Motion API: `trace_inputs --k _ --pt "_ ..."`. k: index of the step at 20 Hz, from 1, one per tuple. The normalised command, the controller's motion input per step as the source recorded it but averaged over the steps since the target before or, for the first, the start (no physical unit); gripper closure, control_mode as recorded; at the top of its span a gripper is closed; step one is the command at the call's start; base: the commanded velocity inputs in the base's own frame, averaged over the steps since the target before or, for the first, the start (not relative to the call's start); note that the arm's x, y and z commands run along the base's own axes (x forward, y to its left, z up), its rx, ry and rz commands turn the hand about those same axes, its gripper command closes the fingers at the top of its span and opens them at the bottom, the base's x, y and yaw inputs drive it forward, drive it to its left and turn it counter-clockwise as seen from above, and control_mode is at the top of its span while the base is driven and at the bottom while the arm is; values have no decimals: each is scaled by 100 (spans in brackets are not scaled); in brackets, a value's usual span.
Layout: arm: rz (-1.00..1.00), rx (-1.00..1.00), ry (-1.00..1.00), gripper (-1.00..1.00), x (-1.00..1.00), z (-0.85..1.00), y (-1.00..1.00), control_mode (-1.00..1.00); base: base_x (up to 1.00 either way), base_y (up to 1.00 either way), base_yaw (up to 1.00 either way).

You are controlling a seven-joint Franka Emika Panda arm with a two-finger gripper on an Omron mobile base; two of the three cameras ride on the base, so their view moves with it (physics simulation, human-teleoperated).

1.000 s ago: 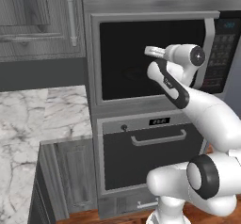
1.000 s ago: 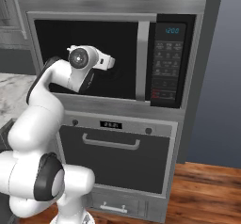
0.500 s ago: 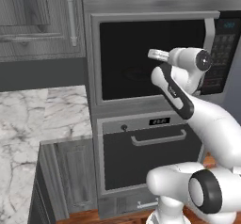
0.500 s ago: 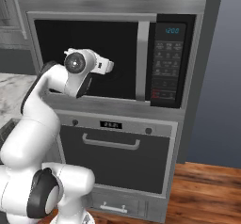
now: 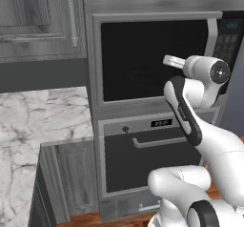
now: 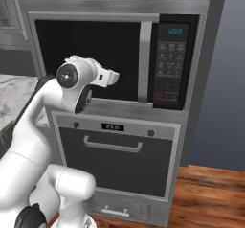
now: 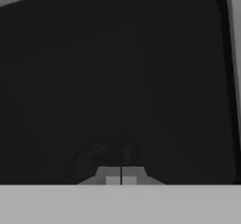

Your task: Transport the chicken drumstick from the fridge to the microwave and turn on the microwave.

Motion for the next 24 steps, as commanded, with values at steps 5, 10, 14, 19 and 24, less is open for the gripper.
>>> trace_inputs --k 5,10,14,19,24 --pt "-13 6 0 100 -13 0 -50 -100 0 0 0" --pt "-11 14 0 100 -6 0 -42 -100 0 0 0" --pt "-4 14 -1 100 -29 0 -37 -100 0 0 0" --pt "0 13 -4 100 -56 0 -25 -100 0 0 0" --pt "0 19 -1 100 -40 0 -31 -100 0 0 0"
